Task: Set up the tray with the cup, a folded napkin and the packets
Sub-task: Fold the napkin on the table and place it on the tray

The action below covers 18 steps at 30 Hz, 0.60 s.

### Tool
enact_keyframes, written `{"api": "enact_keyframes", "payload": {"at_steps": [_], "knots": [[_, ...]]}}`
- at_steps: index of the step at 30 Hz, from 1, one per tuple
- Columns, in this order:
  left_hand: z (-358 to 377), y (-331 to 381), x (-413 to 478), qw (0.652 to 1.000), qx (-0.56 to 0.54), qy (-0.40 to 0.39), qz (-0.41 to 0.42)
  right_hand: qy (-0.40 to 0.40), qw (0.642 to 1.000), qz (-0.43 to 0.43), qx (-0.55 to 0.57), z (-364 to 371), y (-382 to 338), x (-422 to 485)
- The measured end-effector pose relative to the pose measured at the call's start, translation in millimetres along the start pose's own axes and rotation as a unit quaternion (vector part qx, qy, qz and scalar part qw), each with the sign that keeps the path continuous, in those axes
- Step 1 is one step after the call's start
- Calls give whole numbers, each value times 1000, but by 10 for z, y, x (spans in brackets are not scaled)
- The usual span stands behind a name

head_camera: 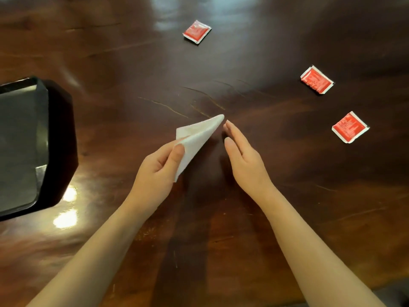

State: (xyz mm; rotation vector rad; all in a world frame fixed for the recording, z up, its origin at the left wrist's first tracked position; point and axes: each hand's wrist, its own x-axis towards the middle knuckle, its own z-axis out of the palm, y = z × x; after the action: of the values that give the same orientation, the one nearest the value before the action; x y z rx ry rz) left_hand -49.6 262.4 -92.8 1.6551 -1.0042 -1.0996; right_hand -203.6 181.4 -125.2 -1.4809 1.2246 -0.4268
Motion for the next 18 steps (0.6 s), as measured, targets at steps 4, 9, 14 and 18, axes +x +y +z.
{"api": "enact_keyframes", "payload": {"at_steps": [4,9,14,18], "knots": [[-8,104,-7,963,-242,-51,-111,-42,983,31,177,-91,-217,21],[59,128,-12,885,-416,-33,-204,3,995,12,96,-75,-234,-20],[136,-105,-22,923,-328,51,-196,-12,996,43,77,26,-159,18],[168,-200,34,905,-361,108,-197,-75,995,65,28,60,-86,-10]]}}
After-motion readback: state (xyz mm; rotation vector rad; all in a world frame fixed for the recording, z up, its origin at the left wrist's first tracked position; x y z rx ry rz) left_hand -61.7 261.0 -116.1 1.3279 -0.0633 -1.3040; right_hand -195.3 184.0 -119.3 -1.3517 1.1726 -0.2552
